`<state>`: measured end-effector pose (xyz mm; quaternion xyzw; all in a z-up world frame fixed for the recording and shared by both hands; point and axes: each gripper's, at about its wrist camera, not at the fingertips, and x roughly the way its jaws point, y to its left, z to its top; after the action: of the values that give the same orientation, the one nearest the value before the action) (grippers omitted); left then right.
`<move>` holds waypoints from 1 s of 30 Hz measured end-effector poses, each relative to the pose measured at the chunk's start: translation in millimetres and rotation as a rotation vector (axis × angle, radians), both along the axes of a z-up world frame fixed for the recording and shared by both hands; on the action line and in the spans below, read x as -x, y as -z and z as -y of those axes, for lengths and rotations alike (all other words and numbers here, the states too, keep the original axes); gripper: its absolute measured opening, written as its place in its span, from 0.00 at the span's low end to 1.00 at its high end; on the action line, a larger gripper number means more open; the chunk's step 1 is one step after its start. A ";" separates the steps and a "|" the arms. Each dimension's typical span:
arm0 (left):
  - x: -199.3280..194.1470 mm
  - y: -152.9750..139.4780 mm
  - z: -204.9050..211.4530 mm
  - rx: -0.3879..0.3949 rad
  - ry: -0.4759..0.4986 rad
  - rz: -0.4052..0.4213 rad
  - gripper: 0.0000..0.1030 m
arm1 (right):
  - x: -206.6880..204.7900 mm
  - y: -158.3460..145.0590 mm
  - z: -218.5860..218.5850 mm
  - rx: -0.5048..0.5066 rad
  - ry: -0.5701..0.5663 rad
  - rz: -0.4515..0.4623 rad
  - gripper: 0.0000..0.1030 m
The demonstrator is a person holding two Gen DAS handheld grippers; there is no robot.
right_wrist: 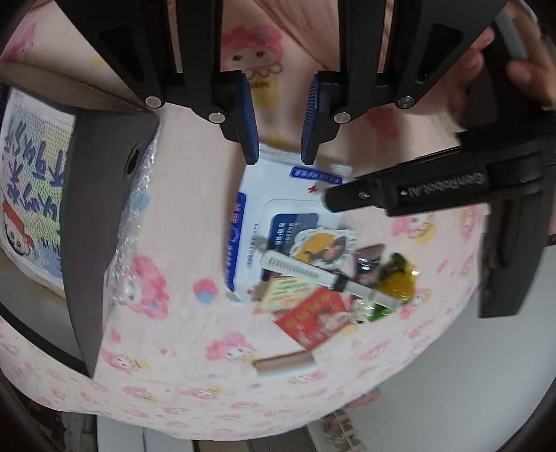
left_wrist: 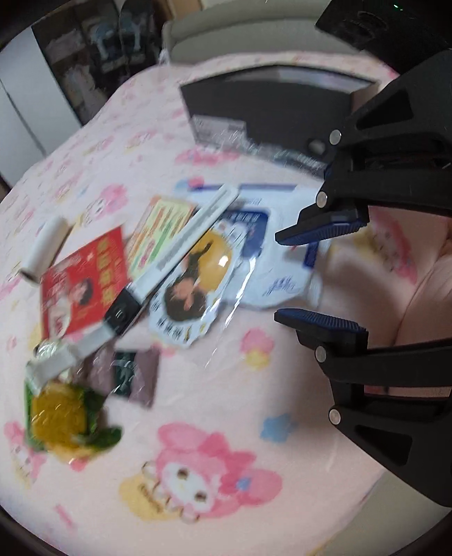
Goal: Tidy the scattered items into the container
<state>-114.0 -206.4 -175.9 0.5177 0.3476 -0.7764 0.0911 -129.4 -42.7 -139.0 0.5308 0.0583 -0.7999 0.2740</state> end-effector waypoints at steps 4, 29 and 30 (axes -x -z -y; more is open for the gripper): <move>15.4 6.2 6.4 0.003 -0.021 0.015 0.39 | 5.6 -1.4 13.3 -0.018 -0.022 -0.054 0.22; 8.3 14.7 -15.2 -0.072 0.033 0.025 0.47 | 14.2 10.6 17.8 -0.100 -0.034 -0.075 0.34; 11.7 17.1 -15.9 -0.078 0.043 0.036 0.47 | 16.0 14.7 22.8 -0.123 -0.051 -0.080 0.38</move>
<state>-125.7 -190.5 -193.0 0.5421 0.3646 -0.7546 0.0606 -145.4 -65.5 -153.8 0.5125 0.1316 -0.8082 0.2587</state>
